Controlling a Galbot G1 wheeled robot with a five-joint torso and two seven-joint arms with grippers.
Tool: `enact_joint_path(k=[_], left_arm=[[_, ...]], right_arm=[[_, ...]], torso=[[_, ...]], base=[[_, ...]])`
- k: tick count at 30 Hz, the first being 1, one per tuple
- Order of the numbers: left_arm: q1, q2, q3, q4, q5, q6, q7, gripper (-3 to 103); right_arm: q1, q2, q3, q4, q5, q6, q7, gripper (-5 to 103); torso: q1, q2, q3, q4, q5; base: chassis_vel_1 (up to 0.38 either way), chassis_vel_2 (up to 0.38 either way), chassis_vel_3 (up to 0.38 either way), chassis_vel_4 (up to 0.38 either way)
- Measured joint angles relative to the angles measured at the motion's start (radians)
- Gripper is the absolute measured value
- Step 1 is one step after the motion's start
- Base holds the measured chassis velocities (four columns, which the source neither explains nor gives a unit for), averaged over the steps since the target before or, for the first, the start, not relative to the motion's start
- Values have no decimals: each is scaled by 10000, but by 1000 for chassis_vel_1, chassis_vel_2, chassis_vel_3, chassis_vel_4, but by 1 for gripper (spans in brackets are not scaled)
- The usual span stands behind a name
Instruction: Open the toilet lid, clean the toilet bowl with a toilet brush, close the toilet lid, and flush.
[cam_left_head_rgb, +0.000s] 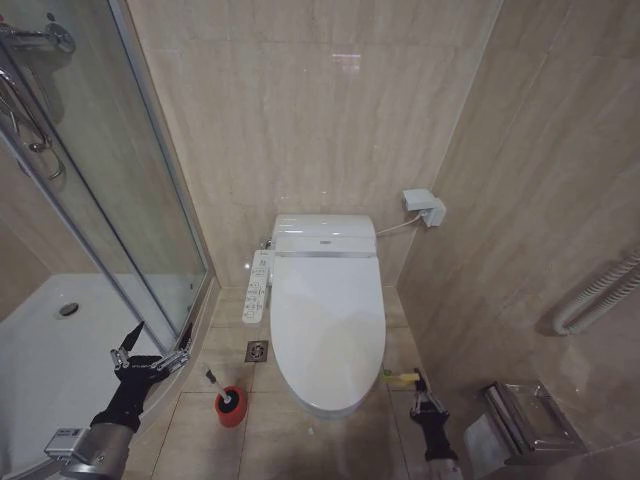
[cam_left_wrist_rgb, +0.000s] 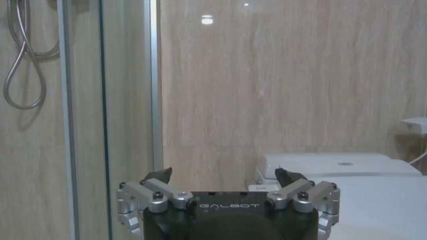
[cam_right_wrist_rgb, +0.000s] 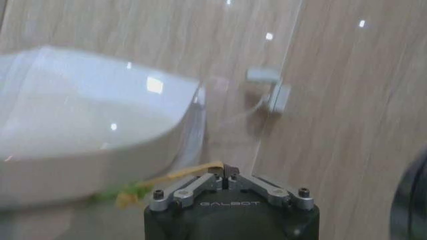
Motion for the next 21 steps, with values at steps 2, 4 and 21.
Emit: enact_joint_path(k=[2, 4, 21], left_arm=[[0, 0, 0, 0, 0, 0, 0, 100], [0, 0, 0, 0, 0, 0, 0, 100], [0, 0, 0, 0, 0, 0, 0, 100]], right_arm=[[-73, -30, 94, 401, 0, -102, -46, 1], [-181, -69, 232, 1132, 69, -297, -120, 1], [544, -1683, 167, 4530, 1136, -2111, -327, 1]], torso=[[0, 0, 0, 1, -2], [0, 0, 0, -2, -2], [0, 0, 0, -3, -7]], base=[[0, 0, 0, 0], [0, 0, 0, 0], [0, 0, 0, 0]])
